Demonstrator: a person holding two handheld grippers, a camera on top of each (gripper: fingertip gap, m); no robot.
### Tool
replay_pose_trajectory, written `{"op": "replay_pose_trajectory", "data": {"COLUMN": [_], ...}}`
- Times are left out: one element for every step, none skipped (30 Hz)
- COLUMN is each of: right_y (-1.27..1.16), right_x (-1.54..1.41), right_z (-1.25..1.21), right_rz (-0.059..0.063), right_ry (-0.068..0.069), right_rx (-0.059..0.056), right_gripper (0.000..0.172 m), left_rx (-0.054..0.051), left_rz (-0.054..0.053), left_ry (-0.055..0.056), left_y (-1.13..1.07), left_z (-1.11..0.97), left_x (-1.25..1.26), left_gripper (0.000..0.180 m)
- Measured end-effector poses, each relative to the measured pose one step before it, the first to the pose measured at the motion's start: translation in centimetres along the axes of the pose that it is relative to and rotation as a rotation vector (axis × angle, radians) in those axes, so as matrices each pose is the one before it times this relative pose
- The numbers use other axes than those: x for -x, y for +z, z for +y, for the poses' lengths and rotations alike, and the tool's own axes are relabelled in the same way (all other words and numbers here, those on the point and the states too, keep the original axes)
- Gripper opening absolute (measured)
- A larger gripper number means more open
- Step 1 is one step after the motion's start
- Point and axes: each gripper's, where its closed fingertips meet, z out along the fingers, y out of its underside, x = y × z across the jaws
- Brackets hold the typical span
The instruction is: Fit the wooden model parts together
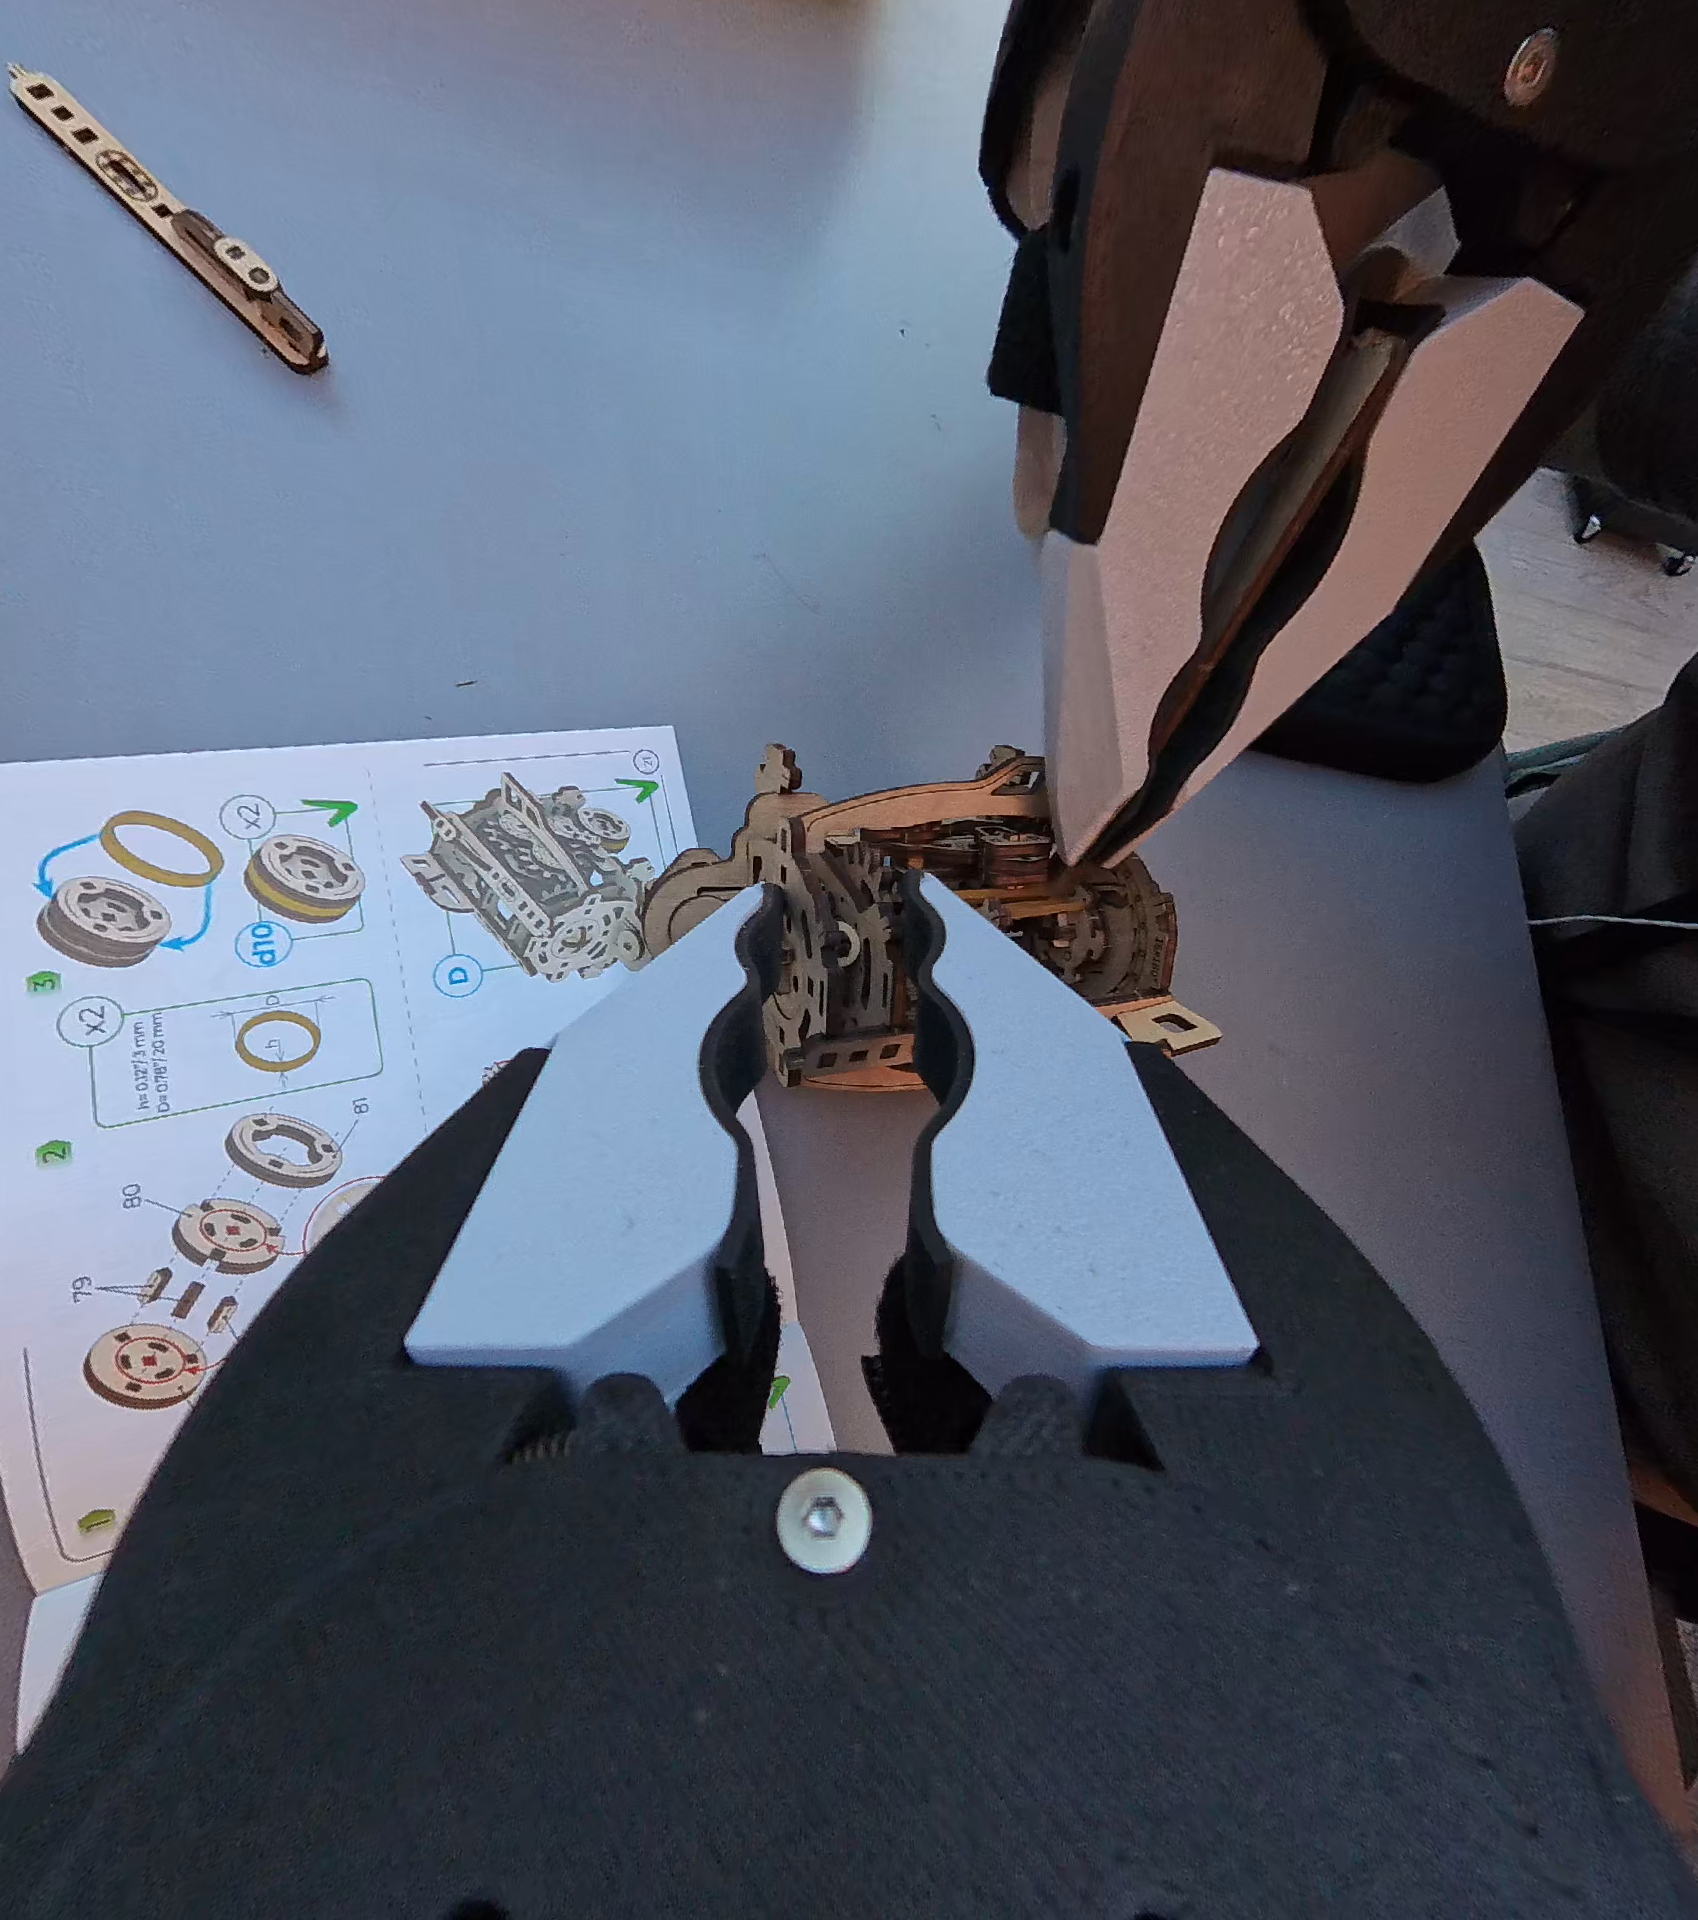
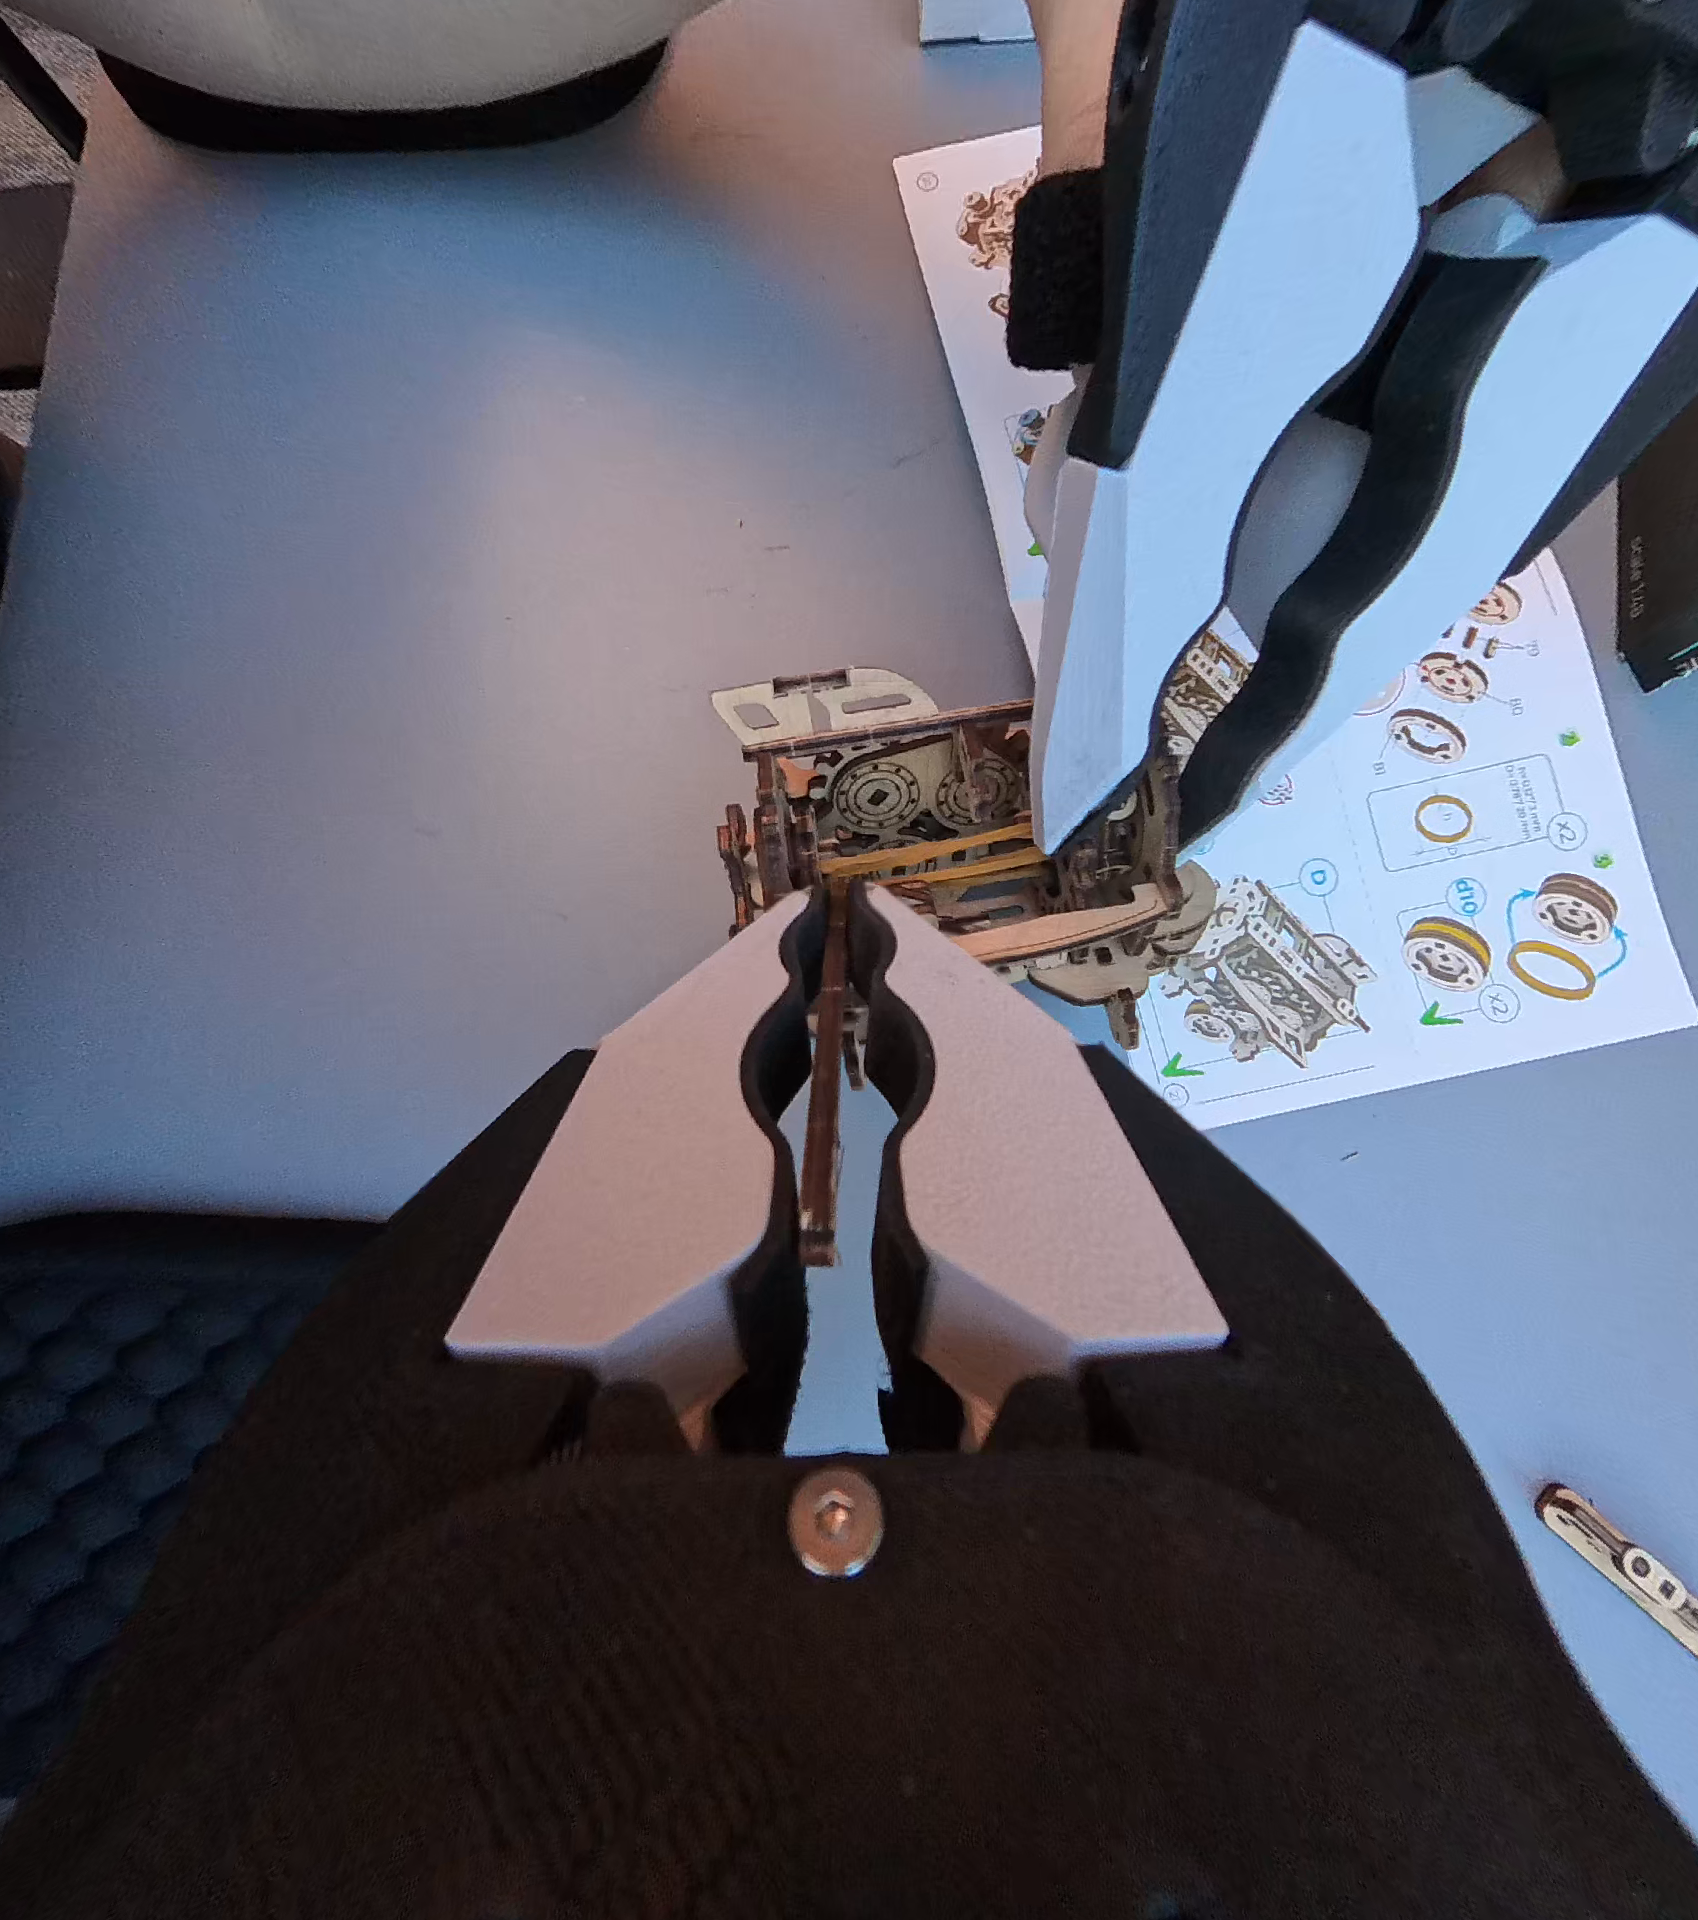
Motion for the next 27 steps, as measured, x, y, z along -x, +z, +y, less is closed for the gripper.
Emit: {"op": "replay_pose_trajectory", "data": {"right_y": [-0.007,0.002,-0.010,0.020,0.040,0.055,0.025,0.010,0.000,-0.037,-0.009,-0.011,0.004,0.011,0.026,0.027,0.021,0.030,0.004,0.007,0.002,-0.013,-0.024,-0.005,-0.004,-0.003,-0.010], "right_x": [0.024,0.014,-0.027,-0.044,0.013,-0.129,-0.111,-0.118,-0.009,-0.024,0.002,0.002,0.028,0.065,0.029,-0.016,0.028,0.048,-0.001,0.011,0.040,0.049,0.016,0.068,0.065,-0.005,0.011], "right_z": [-0.052,-0.009,-0.053,0.031,0.062,0.119,0.016,0.076,0.029,-0.038,-0.005,0.023,-0.005,-0.029,0.018,0.016,-0.002,0.024,0.000,-0.003,0.025,0.021,-0.001,0.011,0.034,0.021,0.006], "right_rz": [-0.0028,-0.0016,0.0003,-0.0035,-0.0068,0.0040,0.0034,0.0054,-0.0010,0.0005,-0.0005,0.0002,-0.0007,-0.0029,0.0001,0.0028,-0.0007,-0.0023,0.0009,-0.0004,-0.0018,-0.0009,0.0018,-0.0012,-0.0021,0.0017,-0.0004], "right_ry": [0.0091,-0.0012,-0.0018,0.0071,0.0047,0.0004,0.0013,0.0000,-0.0002,0.0003,0.0006,-0.0007,-0.0018,-0.0009,-0.0014,-0.0024,-0.0003,-0.0006,-0.0013,0.0007,-0.0008,-0.0021,-0.0030,-0.0029,-0.0022,-0.0031,-0.0020], "right_rx": [-0.0016,-0.0012,-0.0055,-0.0019,-0.0006,0.0035,-0.0016,0.0027,0.0001,-0.0029,0.0002,0.0016,-0.0005,-0.0006,0.0024,0.0022,0.0009,0.0018,0.0005,0.0008,0.0018,0.0029,0.0023,0.0027,0.0045,0.0025,0.0014], "right_gripper": [0.000,0.000,0.001,0.000,0.000,0.000,0.000,0.000,0.000,0.000,0.001,0.001,0.001,0.001,0.001,0.000,0.001,0.001,0.001,0.001,0.001,0.001,0.001,0.001,0.001,0.001,0.001], "left_rx": [0.0001,-0.0003,-0.0010,-0.0034,-0.0051,-0.0030,-0.0027,-0.0001,0.0005,-0.0037,-0.0077,-0.0100,-0.0064,0.0005,0.0040,0.0021,0.0004,0.0019,0.0022,0.0054,0.0118,0.0163,0.0134,0.0047,0.0028,0.0035,0.0029], "left_rz": [0.0008,0.0014,0.0051,0.0097,0.0092,0.0060,0.0061,0.0048,-0.0034,-0.0098,-0.0102,-0.0064,-0.0028,-0.0052,-0.0056,0.0005,0.0047,0.0010,-0.0028,-0.0025,-0.0050,-0.0095,-0.0063,0.0016,0.0016,0.0002,0.0034], "left_ry": [-0.0002,0.0004,0.0017,0.0045,0.0047,0.0019,0.0019,0.0065,0.0121,0.0127,0.0091,0.0046,0.0013,-0.0017,-0.0033,-0.0024,-0.0019,-0.0025,-0.0032,-0.0026,0.0010,0.0048,0.0045,0.0007,-0.0012,-0.0007,-0.0003], "left_y": [-0.001,-0.002,0.003,0.006,0.008,0.014,-0.018,-0.060,-0.140,-0.230,-0.272,-0.259,-0.198,-0.120,-0.020,0.054,0.110,0.155,0.198,0.221,0.227,0.239,0.185,0.111,0.059,0.031,0.009], "left_z": [0.002,0.005,0.009,-0.027,-0.060,-0.051,-0.050,-0.017,0.003,-0.053,-0.117,-0.146,-0.088,0.016,0.071,0.017,-0.036,-0.045,-0.066,-0.005,0.121,0.209,0.174,0.033,0.001,0.032,0.055], "left_x": [-0.012,-0.026,-0.098,-0.169,-0.155,-0.096,-0.098,-0.109,-0.042,0.026,0.061,0.034,0.021,0.082,0.102,-0.007,-0.087,-0.051,-0.004,-0.010,0.018,0.072,0.025,-0.068,-0.058,-0.028,-0.050], "left_gripper": [0.020,0.020,0.020,0.021,0.023,0.026,0.028,0.029,0.029,0.029,0.028,0.027,0.026,0.025,0.026,0.027,0.028,0.029,0.032,0.037,0.038,0.039,0.040,0.041,0.041,0.041,0.040]}}
